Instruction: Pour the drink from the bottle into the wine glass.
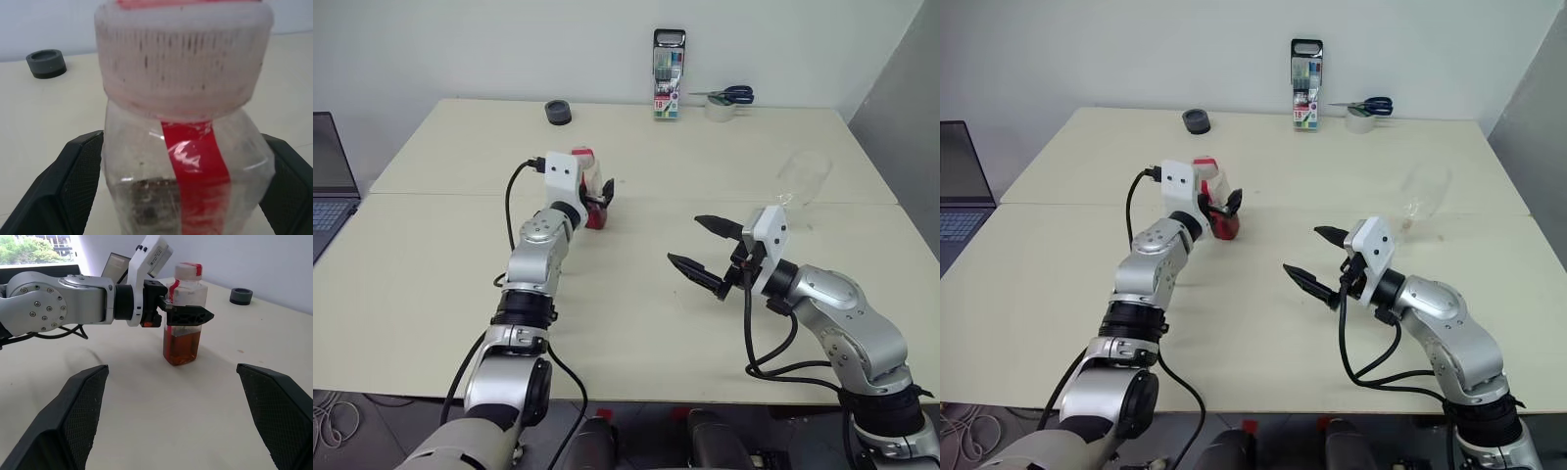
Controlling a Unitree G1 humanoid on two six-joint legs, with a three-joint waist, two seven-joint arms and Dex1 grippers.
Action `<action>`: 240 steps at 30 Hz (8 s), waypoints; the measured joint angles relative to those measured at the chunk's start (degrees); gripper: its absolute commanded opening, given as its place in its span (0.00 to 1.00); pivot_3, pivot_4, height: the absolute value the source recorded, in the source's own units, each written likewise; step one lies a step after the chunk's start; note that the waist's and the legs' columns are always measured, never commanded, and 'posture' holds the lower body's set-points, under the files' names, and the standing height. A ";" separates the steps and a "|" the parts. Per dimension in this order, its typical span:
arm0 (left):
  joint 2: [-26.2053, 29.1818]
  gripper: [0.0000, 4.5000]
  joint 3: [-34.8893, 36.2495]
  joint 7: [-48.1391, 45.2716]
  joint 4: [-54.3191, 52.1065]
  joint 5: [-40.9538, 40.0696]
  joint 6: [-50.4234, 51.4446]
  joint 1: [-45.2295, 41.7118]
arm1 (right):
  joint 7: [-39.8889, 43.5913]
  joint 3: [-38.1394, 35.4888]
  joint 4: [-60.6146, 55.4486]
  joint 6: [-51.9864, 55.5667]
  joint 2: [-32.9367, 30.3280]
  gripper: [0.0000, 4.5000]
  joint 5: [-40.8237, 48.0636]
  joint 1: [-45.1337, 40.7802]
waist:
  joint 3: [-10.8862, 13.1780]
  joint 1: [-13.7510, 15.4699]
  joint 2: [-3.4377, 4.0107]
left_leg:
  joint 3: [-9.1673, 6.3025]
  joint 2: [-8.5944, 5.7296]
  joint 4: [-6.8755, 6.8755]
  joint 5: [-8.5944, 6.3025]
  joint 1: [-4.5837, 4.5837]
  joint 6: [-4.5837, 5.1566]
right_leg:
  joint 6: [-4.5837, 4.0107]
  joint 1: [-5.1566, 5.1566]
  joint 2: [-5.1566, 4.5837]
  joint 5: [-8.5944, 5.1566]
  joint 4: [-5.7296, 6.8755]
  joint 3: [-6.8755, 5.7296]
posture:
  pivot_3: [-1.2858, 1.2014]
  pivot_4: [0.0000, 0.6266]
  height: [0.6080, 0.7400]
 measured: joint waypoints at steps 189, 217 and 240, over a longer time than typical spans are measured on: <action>0.68 0.39 -14.33 -55.45 10.78 -3.88 -14.98 -6.76 | -23.50 5.63 -11.19 14.55 11.72 1.00 -9.21 -5.70 | -0.01 -1.56 0.18 | -1.30 -0.91 1.06 0.18 -1.28 0.08 | -0.02 -0.91 -0.84 0.01 1.13 -1.03 | 0.52 0.24 1.00; 0.25 0.39 -13.22 -55.29 12.38 -3.47 -15.56 -7.04 | -24.15 4.83 -16.20 19.87 14.21 1.00 -10.82 -1.98 | -0.03 -1.57 0.20 | -1.32 -0.92 1.02 0.19 -1.26 0.16 | -0.02 -0.88 -0.81 0.01 1.13 -1.06 | 0.52 0.24 1.00; 0.23 0.39 -13.24 -55.50 12.37 -3.16 -16.02 -7.05 | -30.25 6.48 -4.46 11.85 21.28 1.00 -18.67 -6.25 | -0.04 -1.65 0.21 | -1.33 -0.92 1.02 0.22 -1.25 0.10 | -0.02 -0.89 -0.82 0.01 1.14 -1.06 | 0.52 0.24 1.00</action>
